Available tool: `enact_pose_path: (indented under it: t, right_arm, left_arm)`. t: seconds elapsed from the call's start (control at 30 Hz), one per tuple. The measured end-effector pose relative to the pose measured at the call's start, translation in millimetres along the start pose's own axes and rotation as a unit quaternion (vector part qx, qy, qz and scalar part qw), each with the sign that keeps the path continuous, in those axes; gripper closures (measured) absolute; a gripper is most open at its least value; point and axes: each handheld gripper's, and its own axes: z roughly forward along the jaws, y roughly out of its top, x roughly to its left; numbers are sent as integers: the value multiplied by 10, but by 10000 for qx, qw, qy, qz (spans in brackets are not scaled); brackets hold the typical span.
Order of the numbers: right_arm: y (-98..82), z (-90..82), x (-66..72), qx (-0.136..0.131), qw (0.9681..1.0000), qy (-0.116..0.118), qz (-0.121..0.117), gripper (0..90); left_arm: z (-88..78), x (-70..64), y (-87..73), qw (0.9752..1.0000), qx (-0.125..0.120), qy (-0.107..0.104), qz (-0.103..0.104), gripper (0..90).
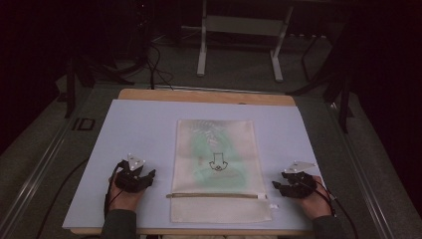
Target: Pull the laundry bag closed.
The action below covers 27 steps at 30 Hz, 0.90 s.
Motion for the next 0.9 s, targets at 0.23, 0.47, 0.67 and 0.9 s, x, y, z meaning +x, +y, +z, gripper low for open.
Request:
enact_pose_path:
  t: [0.23,0.47,0.67,0.9]
  right_arm:
    - [22,-19,42,124,9995,153,-229,501]
    - [92,-51,156,266,9980,309,-477,483]
    - [141,-74,227,272,9979,391,-430,499]
    - [211,-59,334,308,9961,459,-688,506]
  left_arm:
    - [-18,11,8,9998,1,-170,-46,521]
    - [-29,41,9,9995,-12,-304,-55,549]
    - [-35,34,12,9993,-64,-365,-16,543]
    - [-46,26,15,9993,-85,-354,1,529]
